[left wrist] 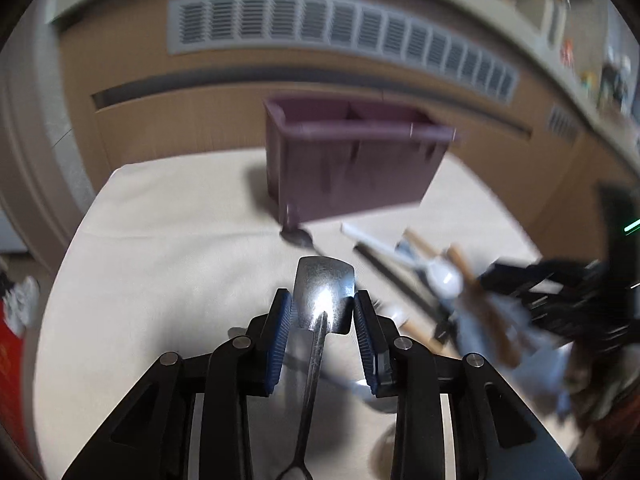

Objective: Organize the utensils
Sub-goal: 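Grasp the metal shovel spatula with the left gripper while the right gripper holds the wooden spoon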

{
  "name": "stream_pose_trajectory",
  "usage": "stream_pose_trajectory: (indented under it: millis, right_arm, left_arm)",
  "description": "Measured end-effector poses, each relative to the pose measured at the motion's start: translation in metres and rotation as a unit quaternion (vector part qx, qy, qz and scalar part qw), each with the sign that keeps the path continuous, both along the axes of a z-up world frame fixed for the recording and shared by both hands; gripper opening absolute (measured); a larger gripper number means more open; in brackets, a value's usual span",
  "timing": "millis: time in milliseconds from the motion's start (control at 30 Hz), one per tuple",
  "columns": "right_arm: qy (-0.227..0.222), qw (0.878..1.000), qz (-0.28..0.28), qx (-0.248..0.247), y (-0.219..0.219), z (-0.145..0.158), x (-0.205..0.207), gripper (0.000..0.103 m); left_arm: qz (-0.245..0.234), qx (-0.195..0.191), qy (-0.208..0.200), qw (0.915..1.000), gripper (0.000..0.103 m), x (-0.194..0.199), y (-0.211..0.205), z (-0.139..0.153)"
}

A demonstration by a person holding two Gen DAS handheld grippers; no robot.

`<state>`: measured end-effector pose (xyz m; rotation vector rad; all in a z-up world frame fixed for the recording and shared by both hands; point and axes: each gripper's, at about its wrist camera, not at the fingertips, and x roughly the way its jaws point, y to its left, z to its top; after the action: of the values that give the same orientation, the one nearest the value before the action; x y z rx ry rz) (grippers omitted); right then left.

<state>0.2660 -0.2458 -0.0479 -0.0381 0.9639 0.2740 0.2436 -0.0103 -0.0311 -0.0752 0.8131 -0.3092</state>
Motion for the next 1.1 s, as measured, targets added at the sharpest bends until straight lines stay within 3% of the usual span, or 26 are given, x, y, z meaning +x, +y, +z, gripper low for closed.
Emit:
stream_pose_trajectory:
  millis: [100,167,200,233,333,467,600,733,800,833,1100]
  right_arm:
    - [0.014,1.000,0.005,-0.016,0.011,-0.011,0.015,0.029]
    - [0.023,0.999,-0.001,-0.027,0.014,-0.019,0.024,0.022]
    - [0.030,0.999,-0.002,-0.027,0.015,-0.022,0.027,0.013]
    - [0.033,0.999,-0.002,-0.022,0.014,-0.023,0.028,0.012]
    - [0.023,1.000,0.004,0.011,0.009,-0.013,0.020,0.012]
    - [-0.019,1.000,0.006,0.019,0.006,0.013,0.002,0.012]
    - [-0.038,0.999,0.010,0.016,0.004,0.029,-0.010,0.012]
    - [-0.043,0.999,0.013,0.014,0.003,0.031,-0.012,0.012]
    - [-0.046,0.999,0.011,0.015,0.002,0.031,-0.013,0.012]
    - [-0.046,0.999,0.012,0.017,0.001,0.030,-0.013,0.012]
    - [-0.039,0.999,0.010,0.026,-0.002,0.024,-0.015,0.012]
  left_arm:
    - [0.013,-0.022,-0.013,0.9996,0.033,-0.005,0.004,0.008]
    - [0.019,-0.028,-0.020,0.9992,0.032,-0.008,0.007,0.013]
    - [0.021,-0.030,-0.022,0.9991,0.020,-0.008,0.008,0.015]
    - [0.023,-0.029,-0.023,0.9990,0.015,-0.011,0.008,0.016]
    - [0.028,-0.031,-0.035,0.9985,0.014,-0.016,0.010,0.022]
    - [0.024,-0.026,-0.045,0.9983,0.014,-0.019,0.007,0.025]
    - [0.024,-0.035,-0.008,0.9991,0.015,-0.005,0.016,0.016]
    - [-0.013,-0.005,0.035,0.9993,0.021,0.015,0.009,-0.011]
    - [-0.032,0.008,0.052,0.9981,0.036,0.021,0.000,-0.022]
    - [-0.036,0.021,0.053,0.9977,0.038,0.023,-0.005,-0.027]
    - [-0.051,0.101,0.074,0.9908,0.038,0.039,-0.036,-0.052]
